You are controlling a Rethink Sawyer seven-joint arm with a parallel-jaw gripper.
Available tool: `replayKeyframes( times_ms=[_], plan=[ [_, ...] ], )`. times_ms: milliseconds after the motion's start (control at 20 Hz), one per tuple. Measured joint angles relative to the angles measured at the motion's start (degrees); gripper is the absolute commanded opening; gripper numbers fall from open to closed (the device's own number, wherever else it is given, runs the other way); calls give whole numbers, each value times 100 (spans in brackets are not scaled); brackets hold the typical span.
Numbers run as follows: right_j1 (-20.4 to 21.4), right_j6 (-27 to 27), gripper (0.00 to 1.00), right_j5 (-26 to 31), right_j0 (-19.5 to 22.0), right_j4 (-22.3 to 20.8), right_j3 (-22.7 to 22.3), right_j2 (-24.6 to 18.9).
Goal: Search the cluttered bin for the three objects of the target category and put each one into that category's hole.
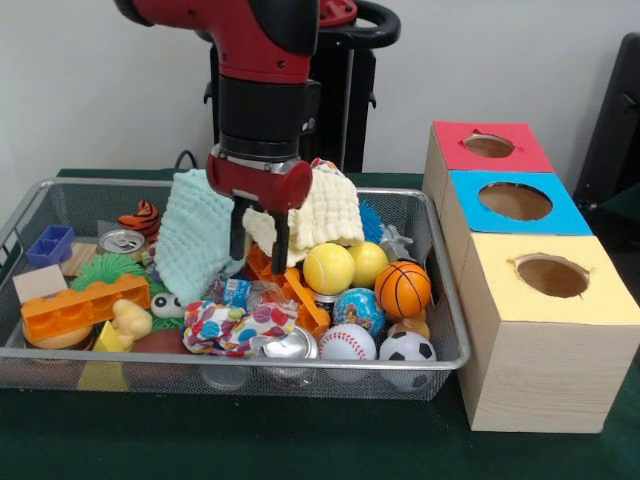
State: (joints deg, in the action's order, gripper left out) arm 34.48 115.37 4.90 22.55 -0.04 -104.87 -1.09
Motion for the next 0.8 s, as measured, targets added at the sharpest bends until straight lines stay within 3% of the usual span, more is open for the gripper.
replayKeyframes(
  times_ms=[800],
  plan=[
    [1,5,100,-59,-389,896,-475,16]
  ],
)
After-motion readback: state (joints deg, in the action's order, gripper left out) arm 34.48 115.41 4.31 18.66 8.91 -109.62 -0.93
